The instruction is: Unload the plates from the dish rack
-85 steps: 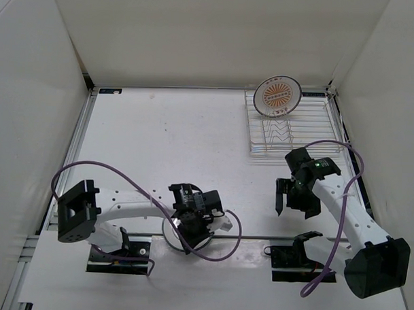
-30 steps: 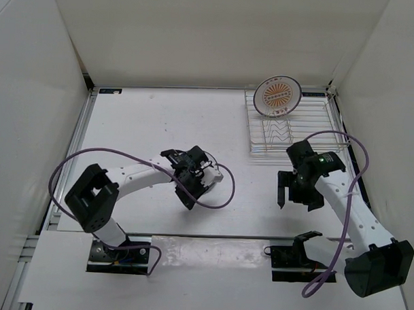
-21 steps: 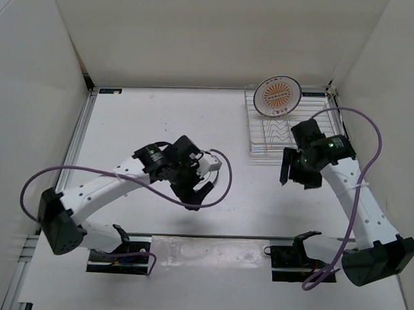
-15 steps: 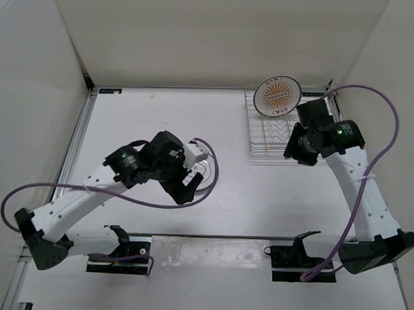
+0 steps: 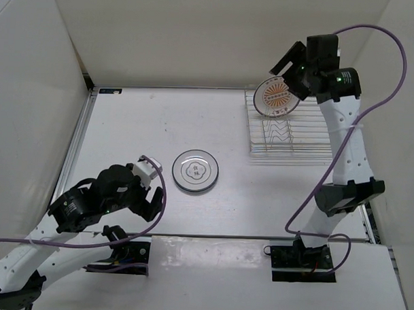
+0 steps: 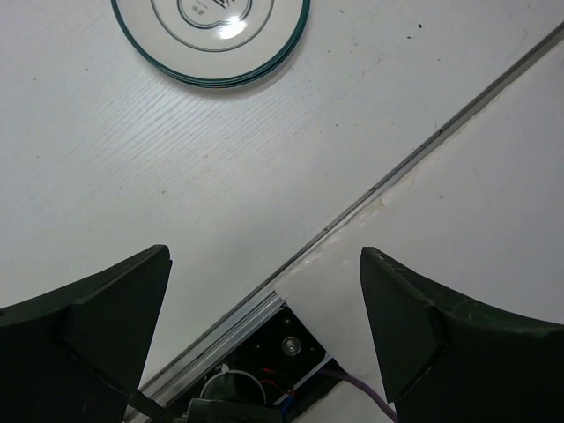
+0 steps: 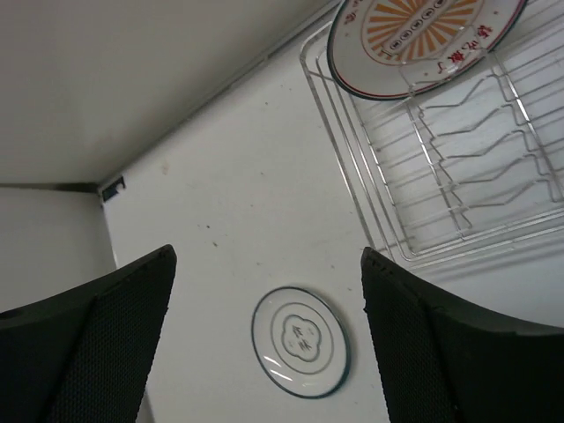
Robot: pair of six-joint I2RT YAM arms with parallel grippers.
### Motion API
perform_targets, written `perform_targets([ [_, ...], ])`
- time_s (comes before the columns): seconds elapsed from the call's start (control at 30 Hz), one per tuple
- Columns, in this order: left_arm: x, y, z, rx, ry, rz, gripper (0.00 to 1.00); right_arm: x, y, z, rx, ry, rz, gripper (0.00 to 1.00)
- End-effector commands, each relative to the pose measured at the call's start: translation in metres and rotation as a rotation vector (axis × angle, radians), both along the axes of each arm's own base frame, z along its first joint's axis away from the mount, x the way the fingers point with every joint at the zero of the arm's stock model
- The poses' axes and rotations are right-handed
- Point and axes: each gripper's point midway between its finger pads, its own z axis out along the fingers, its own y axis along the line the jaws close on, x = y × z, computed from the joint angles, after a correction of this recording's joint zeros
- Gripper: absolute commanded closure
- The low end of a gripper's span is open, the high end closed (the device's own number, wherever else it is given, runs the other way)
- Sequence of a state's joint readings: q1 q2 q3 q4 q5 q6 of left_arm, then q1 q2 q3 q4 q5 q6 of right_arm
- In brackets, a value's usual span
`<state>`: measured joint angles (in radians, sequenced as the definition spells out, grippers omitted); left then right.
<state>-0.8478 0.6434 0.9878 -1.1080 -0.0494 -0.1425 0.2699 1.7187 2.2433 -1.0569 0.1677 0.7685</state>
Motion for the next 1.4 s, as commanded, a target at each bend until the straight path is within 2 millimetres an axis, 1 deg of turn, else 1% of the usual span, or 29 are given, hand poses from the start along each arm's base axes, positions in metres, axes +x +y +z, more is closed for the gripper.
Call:
perform_targets([
  [0.0,0.005,0.01,-0.003,-0.001,-0.039,0.06,0.0,0.021,-0.003,0.013,0.138,-0.027,-0.067,0.14],
  [0.03,0.006,0.01,-0.002,-0.012,-0.052,0.062,0.0,0.027,0.0,0.009,0.191,-0.021,-0.081,0.15],
  [0.07,0.006,0.013,-0.009,-0.003,-0.049,0.066,0.0,0.031,0.002,0.007,0.213,-0.023,-0.081,0.15],
  [0.1,0.006,0.014,-0.01,-0.002,-0.062,0.061,0.0,0.045,-0.001,0.013,0.241,-0.07,-0.084,0.18],
  [0.13,0.004,0.016,-0.017,0.013,-0.059,0.053,0.0,0.054,0.006,0.005,0.267,-0.049,-0.063,0.18],
  [0.17,0.004,0.018,-0.02,0.03,-0.063,0.045,0.0,0.061,0.002,0.005,0.279,-0.053,-0.07,0.2],
  [0.2,0.003,0.021,-0.021,0.041,-0.065,0.047,0.0,0.067,0.007,0.019,0.305,-0.093,-0.034,0.2],
  [0.23,0.006,0.027,-0.022,0.062,-0.074,0.073,0.0,0.086,0.009,0.005,0.309,-0.077,-0.032,0.2],
  [0.27,0.006,0.03,-0.023,0.072,-0.076,0.082,0.0,0.092,0.009,0.005,0.327,-0.077,-0.019,0.2],
  [0.3,0.006,0.032,-0.026,0.08,-0.076,0.095,0.0,0.108,0.007,0.005,0.357,-0.103,-0.037,0.2],
  [0.33,0.01,0.038,-0.029,0.098,-0.09,0.126,0.0,0.119,0.002,-0.005,0.366,-0.092,-0.058,0.2],
  [0.37,0.012,0.039,-0.029,0.095,-0.098,0.137,0.0,0.132,-0.001,-0.005,0.412,-0.112,-0.096,0.2],
  [0.4,0.014,0.039,-0.029,0.094,-0.109,0.145,0.0,0.143,-0.01,-0.009,0.432,-0.128,-0.125,0.18],
  [0.43,0.015,0.044,-0.038,0.127,-0.103,0.162,0.0,0.15,-0.013,-0.019,0.452,-0.117,-0.15,0.18],
  [0.47,0.021,0.044,-0.038,0.13,-0.121,0.181,0.0,0.166,-0.013,-0.025,0.522,-0.124,-0.19,0.18],
  [0.5,0.022,0.045,-0.039,0.132,-0.123,0.196,0.0,0.171,-0.018,-0.036,0.533,-0.1,-0.215,0.18],
  [0.53,0.026,0.048,-0.043,0.154,-0.126,0.222,0.0,0.179,-0.028,-0.034,0.55,-0.122,-0.239,0.18],
  [0.57,0.029,0.05,-0.044,0.168,-0.128,0.246,0.0,0.19,-0.029,-0.051,0.588,-0.094,-0.275,0.22],
  [0.6,0.032,0.052,-0.045,0.179,-0.132,0.268,0.0,0.196,-0.037,-0.058,0.6,-0.091,-0.297,0.24],
  [0.67,0.036,0.049,-0.047,0.199,-0.128,0.268,0.0,0.215,-0.048,-0.067,0.65,-0.11,-0.337,0.26],
  [0.73,0.039,0.046,-0.048,0.218,-0.12,0.259,0.0,0.226,-0.05,-0.075,0.681,-0.111,-0.354,0.26],
  [0.77,0.04,0.045,-0.048,0.229,-0.119,0.251,0.0,0.228,-0.053,-0.077,0.686,-0.111,-0.361,0.26],
  [0.83,0.043,0.044,-0.052,0.276,-0.104,0.238,0.0,0.236,-0.054,-0.092,0.696,-0.087,-0.373,0.27],
  [0.87,0.044,0.044,-0.053,0.289,-0.098,0.234,0.0,0.235,-0.056,-0.095,0.699,-0.079,-0.381,0.29],
  [0.97,0.049,0.04,-0.053,0.326,-0.095,0.21,0.0,0.233,-0.054,-0.115,0.695,-0.033,-0.386,0.29],
  [1.13,0.05,0.037,-0.054,0.354,-0.078,0.194,0.0,0.236,-0.053,-0.13,0.698,-0.008,-0.384,0.29],
  [1.2,0.05,0.038,-0.054,0.353,-0.07,0.207,0.0,0.238,-0.053,-0.132,0.708,-0.01,-0.388,0.29],
  [1.33,0.047,0.046,-0.054,0.362,-0.069,0.239,0.0,0.24,-0.05,-0.147,0.721,0.023,-0.39,0.35],
  [1.37,0.047,0.048,-0.054,0.364,-0.071,0.249,0.0,0.24,-0.05,-0.148,0.727,0.028,-0.387,0.35],
])
